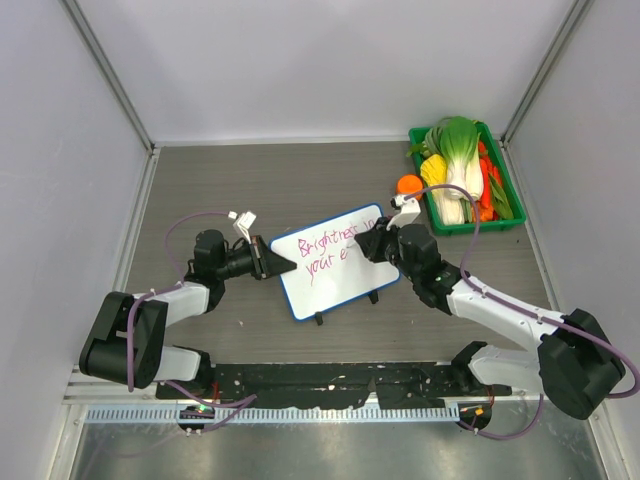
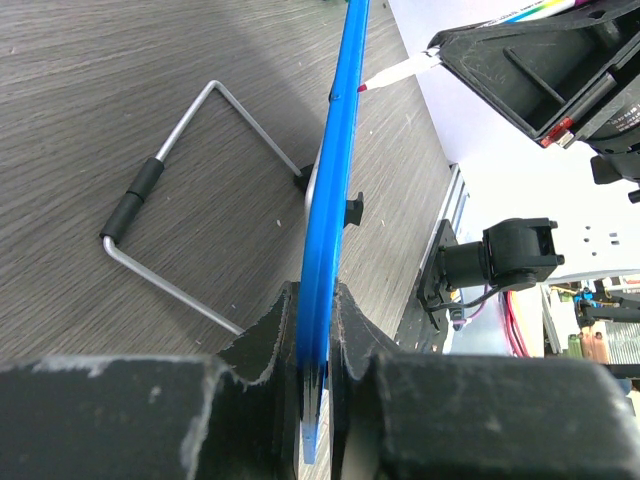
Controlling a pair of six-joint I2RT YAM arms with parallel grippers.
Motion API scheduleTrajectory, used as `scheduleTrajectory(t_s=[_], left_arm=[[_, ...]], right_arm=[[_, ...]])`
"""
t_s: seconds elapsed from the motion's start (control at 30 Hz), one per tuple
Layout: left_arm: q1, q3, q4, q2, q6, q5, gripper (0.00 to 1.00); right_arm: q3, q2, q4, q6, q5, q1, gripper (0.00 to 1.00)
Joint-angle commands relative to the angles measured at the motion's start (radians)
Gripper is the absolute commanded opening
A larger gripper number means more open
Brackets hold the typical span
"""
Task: Write a sentence on the whiteboard
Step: Write with the whiteboard marker on the whiteboard.
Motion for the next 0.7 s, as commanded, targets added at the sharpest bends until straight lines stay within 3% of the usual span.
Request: scheduleTrajectory(t_s=[0.0, 0.67], left_arm=[[-0.004, -0.002, -0.079, 0.012, 0.091, -0.068, 0.0], [-0.004, -0.002, -0.077, 0.015, 0.091, -0.071, 0.0]], right_arm=[[-0.006, -0.001, 0.049, 0.008, 0.012, -0.001, 0.01], [-0.07, -0.057, 0.006, 0.008, 0.008, -0.003, 0.01]])
